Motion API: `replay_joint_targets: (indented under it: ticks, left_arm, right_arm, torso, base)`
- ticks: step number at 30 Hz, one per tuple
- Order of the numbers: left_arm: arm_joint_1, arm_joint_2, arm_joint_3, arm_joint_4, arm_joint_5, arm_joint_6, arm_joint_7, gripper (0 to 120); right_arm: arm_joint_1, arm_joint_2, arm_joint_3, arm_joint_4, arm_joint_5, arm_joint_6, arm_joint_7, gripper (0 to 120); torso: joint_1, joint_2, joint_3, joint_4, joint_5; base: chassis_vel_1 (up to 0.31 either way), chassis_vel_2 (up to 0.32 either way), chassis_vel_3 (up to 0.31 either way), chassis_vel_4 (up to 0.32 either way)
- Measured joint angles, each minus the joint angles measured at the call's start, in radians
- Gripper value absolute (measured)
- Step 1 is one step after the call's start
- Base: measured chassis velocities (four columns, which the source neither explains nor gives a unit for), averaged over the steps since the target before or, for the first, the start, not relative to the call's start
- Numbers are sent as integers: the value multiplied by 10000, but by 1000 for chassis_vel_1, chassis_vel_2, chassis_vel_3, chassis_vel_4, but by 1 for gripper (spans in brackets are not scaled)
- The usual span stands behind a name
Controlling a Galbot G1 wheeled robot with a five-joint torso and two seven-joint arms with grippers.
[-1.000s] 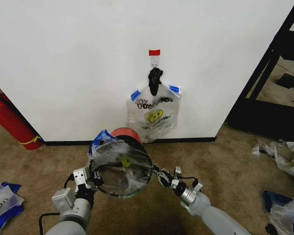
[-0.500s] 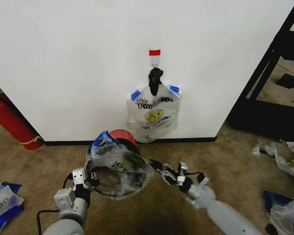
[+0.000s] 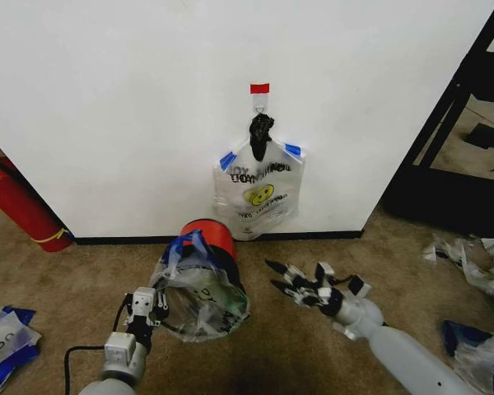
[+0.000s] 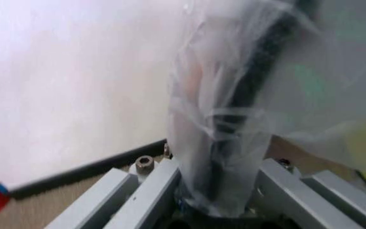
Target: Pick up the garbage bag from the wall and place it over the trash bin.
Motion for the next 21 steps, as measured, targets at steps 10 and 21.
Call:
replay_joint_targets:
  ticks: [10, 21]
  left_arm:
    - [-285, 20, 117, 620, 1189, -167, 156, 0]
    - [-497, 81, 58, 598, 1248, -157, -8, 0]
  right_arm:
    - [303, -173, -910, 2449, -138, -983, 4828, 100]
    - [301, -323, -924, 2529, -864, -1969, 5130, 98]
  torso:
    - [0, 0, 0, 0, 0]
    - [0, 0, 0, -3, 2]
  base:
    - [0, 0, 0, 0]
    - [0, 0, 0, 0]
